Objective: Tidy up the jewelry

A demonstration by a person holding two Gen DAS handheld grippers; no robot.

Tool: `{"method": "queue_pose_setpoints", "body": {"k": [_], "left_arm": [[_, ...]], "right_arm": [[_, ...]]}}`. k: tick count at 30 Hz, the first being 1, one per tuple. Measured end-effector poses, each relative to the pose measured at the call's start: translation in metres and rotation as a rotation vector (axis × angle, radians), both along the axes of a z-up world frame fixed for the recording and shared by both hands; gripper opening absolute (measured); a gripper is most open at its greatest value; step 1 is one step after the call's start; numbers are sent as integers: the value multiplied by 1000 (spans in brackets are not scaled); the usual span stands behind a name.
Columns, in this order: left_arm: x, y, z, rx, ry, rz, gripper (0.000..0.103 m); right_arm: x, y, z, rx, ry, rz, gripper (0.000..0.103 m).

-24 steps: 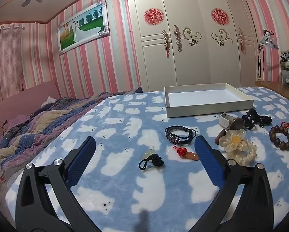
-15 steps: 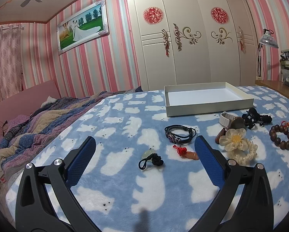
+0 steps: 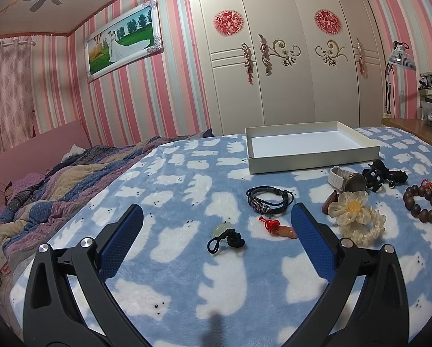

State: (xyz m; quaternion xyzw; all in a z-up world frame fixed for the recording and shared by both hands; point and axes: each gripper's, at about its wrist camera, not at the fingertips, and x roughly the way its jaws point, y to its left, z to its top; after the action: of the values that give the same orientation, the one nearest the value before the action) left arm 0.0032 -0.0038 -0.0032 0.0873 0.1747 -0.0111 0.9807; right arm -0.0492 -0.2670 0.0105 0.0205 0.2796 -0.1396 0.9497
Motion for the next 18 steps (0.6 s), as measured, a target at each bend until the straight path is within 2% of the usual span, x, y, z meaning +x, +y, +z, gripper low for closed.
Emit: {"method": "queue_pose_setpoints", "body": {"k": [18], "left_arm": [[0,-1,0,7,-3,-1,100]], "right_arm": [[0,-1,-3,-1,4,-1,101]]}}
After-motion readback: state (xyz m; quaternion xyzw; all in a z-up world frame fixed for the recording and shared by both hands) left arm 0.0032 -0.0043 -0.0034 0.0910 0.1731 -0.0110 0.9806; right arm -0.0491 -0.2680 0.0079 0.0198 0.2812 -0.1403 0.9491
